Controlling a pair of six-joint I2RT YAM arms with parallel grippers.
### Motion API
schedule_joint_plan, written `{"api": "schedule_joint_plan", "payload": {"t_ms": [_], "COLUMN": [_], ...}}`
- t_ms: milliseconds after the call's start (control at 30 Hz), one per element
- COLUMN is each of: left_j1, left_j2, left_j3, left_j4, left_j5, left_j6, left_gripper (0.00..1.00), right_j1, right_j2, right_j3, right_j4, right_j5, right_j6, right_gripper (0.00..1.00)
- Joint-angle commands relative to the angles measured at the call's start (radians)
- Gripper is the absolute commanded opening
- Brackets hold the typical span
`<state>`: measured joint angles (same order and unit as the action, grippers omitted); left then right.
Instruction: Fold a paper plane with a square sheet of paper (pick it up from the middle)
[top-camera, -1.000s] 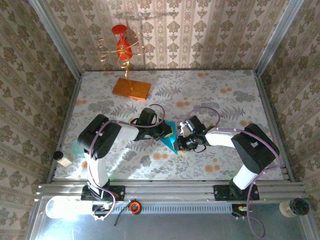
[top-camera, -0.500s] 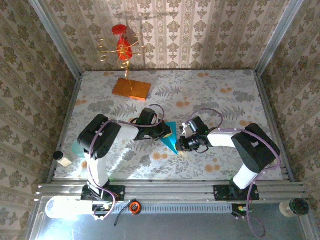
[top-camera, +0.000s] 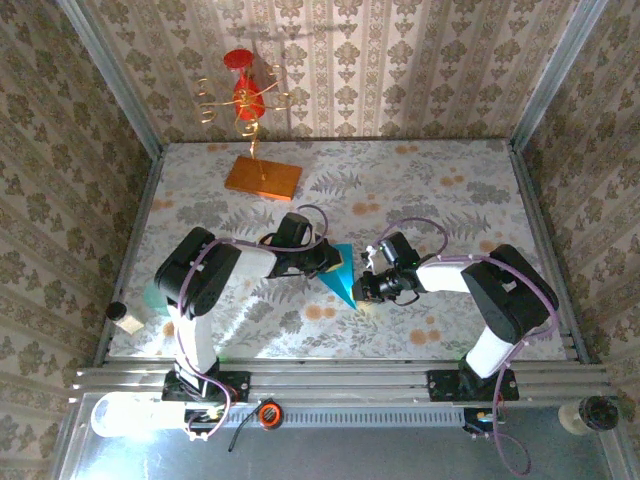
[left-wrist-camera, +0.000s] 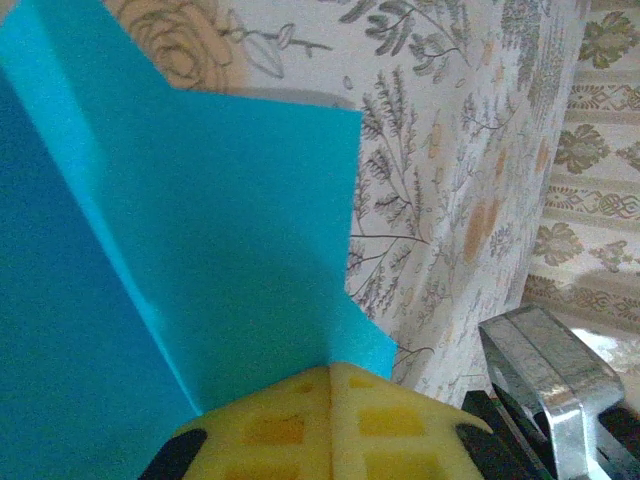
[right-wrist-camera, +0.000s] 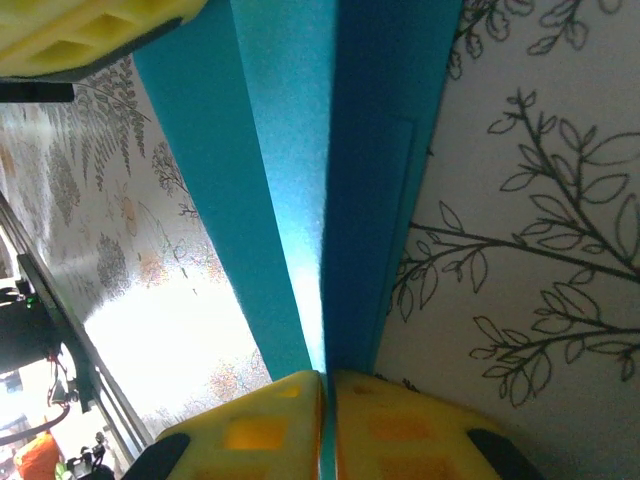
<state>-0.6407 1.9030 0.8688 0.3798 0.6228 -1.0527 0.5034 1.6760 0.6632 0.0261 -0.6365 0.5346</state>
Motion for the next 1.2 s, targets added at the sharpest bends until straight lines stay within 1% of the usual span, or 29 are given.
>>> {"api": "schedule_joint_plan", "payload": {"t_ms": [0, 433, 467, 733, 1167], "left_j1": [0.006, 0.018, 0.019, 0.020, 0.018], "left_j2": [-0.003, -0.038, -0.044, -0.095, -0.034], "left_j3": [0.033, 0.027, 0.025, 0.003, 0.020], "left_j4": [-0.015, -0.030, -0.029, -0.029, -0.030], "left_j5": [0.014, 0.014, 0.043, 0.052, 0.057], "left_j6": [0.034, 0.081, 0.085, 0.127, 0.137], "left_gripper": [0.09, 0.10, 0.10, 0.11, 0.09], "right_j1": [-0.006, -0.034, -0.037, -0.046, -0.049], "right_j2": [0.032, 0.043, 0.044, 0.054, 0.056], "right_j3": [-0.024, -0.036, -0.038, -0.046, -0.051], "right_j4": [-0.090, -0.100, -0.097, -0.094, -0.091], "right_j5": [-0.006, -0.005, -0.007, -0.009, -0.002], "right_j6": [0.001, 0.017, 0.021, 0.033, 0.046], "right_gripper": [0.14, 0.12, 0.11, 0.11, 0.11]}}
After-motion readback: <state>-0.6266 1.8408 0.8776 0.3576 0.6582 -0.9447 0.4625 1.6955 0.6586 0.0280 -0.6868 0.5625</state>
